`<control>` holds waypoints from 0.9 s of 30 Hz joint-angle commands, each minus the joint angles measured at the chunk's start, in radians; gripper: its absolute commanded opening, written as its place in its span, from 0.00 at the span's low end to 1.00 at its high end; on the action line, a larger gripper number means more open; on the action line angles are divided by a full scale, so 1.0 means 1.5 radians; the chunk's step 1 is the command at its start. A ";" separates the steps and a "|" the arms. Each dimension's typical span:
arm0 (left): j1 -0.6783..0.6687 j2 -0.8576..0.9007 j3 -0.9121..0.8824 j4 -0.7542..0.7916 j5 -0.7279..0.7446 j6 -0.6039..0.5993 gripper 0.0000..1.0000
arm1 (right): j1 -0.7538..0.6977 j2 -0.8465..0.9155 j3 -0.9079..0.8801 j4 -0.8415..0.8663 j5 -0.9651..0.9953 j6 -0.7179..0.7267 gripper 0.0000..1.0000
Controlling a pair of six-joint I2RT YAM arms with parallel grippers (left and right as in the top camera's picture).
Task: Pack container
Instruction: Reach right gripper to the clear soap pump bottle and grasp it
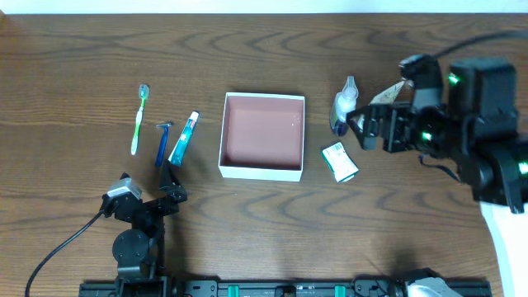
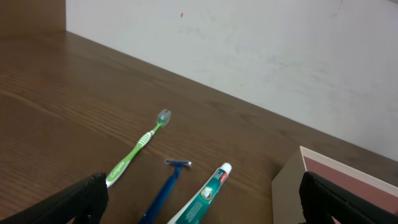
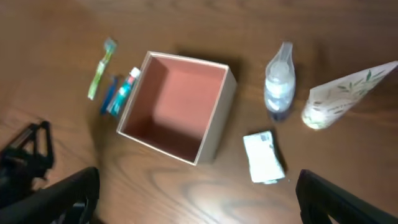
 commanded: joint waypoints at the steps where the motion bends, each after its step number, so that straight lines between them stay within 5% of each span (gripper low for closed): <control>1: -0.002 0.001 -0.013 -0.026 -0.018 0.011 0.98 | 0.060 0.041 0.061 -0.023 0.139 -0.017 0.99; 7: -0.002 0.001 -0.013 -0.026 -0.018 0.011 0.98 | 0.129 0.128 0.095 -0.011 0.219 0.005 0.99; 27: -0.002 0.001 -0.013 -0.026 -0.018 0.011 0.98 | 0.102 0.382 0.103 0.139 0.310 0.114 0.98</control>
